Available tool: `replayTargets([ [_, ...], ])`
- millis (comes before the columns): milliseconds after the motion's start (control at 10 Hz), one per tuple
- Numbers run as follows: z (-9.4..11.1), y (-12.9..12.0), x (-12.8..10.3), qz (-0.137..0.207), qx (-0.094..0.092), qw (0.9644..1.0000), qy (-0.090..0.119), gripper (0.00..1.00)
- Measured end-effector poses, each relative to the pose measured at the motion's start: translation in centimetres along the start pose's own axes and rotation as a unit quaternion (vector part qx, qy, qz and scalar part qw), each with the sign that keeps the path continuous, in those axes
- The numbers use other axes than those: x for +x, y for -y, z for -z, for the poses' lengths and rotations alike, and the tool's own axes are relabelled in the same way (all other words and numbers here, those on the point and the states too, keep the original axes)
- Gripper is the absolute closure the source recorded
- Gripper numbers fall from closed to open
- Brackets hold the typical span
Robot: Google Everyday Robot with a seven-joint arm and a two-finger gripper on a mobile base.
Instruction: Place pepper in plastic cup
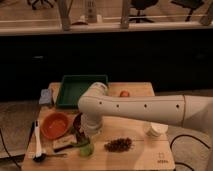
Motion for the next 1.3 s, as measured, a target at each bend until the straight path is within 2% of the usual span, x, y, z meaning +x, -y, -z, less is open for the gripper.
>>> replayTargets([
  [800,-0.54,0.14,0.44,0.003,0.001,0.9999,0.01,0.97],
  [1100,-0.68,0.25,0.52,0.004,0.001,0.9999,0.013,0.92],
  [1300,-0.76,0.29,0.67,0.003,0.001,0.9999,0.014,0.96],
])
